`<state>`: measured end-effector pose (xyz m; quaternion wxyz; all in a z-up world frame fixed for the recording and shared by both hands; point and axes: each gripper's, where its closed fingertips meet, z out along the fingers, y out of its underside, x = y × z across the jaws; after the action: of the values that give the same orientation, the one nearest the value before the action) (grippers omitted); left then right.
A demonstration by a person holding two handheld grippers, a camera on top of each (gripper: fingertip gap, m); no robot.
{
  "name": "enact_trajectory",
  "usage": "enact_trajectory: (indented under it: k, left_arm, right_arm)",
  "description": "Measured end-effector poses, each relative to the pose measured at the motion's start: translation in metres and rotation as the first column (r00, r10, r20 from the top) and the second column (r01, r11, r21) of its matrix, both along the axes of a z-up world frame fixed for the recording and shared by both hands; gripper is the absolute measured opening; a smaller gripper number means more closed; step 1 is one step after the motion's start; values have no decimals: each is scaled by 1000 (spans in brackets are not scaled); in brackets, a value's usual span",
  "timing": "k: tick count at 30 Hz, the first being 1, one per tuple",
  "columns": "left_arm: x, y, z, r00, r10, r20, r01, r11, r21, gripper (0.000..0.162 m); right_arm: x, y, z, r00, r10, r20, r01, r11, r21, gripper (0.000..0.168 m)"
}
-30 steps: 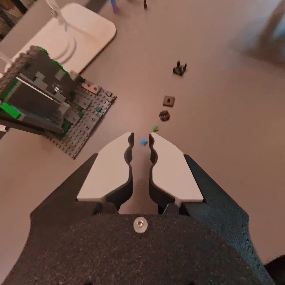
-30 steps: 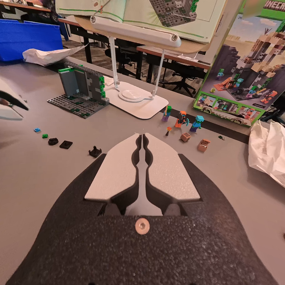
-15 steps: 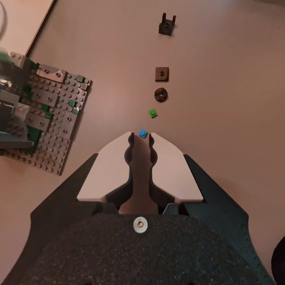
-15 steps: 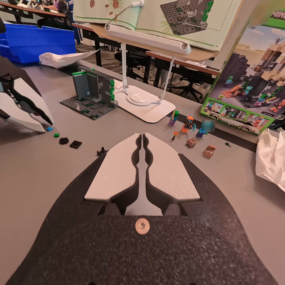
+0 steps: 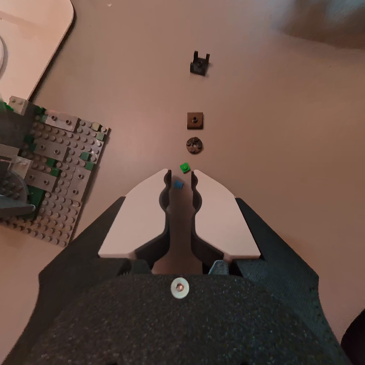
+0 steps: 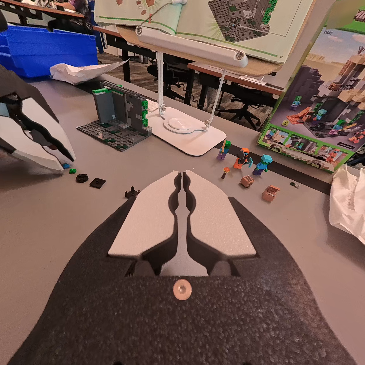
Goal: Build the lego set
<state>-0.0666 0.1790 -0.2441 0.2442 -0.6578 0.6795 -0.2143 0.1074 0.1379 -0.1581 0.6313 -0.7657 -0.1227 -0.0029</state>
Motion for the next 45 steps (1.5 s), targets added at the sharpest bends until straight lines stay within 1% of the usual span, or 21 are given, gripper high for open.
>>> enact_trajectory:
  k: [10, 17, 25, 30, 31, 34, 36, 40, 42, 45]
  left_arm:
    - [6, -1, -6, 999, -28, -41, 28, 1000, 5, 9]
    - [5, -3, -7, 990, -126, -60, 127, 992, 16, 8]
    - [3, -8, -7, 958, -279, -61, 280, 960, 0, 8]
    - [2, -5, -7, 949, -305, -75, 306, 952, 8, 8]
    - [2, -5, -7, 949, -305, -78, 307, 952, 9, 11]
    - [2, -5, -2, 953, -297, -55, 298, 954, 11, 16]
    - [4, -2, 6, 966, -259, -25, 260, 965, 36, 18]
    - [3, 2, 27, 988, -133, 76, 128, 990, 63, 18]
    - [0, 4, 35, 992, -61, 107, 50, 993, 104, 16]
    - [-5, 0, 42, 989, 28, 147, -46, 992, 119, 12]
  right_arm:
    - [0, 0, 0, 1000, 2, -1, -2, 1000, -3, 1]
    - [-1, 0, -3, 1000, 11, 4, -11, 1000, -6, 2]
    - [0, 1, -5, 1000, 16, 14, -16, 1000, -7, 2]
    - [0, 2, -9, 1000, 16, 16, -15, 1000, -16, 2]
    - [0, 2, -9, 1000, 16, 16, -16, 1000, -18, 2]
    - [0, 2, -10, 1000, 18, 17, -18, 1000, -19, 2]
    - [0, 2, -9, 1000, 21, 16, -20, 1000, -19, 1]
    - [-3, 1, -8, 999, 30, 15, -30, 999, -16, 1]
    - [-5, 1, -7, 999, 36, 14, -36, 999, -12, 1]
    - [-8, 1, -6, 999, 45, 17, -45, 999, -9, 1]
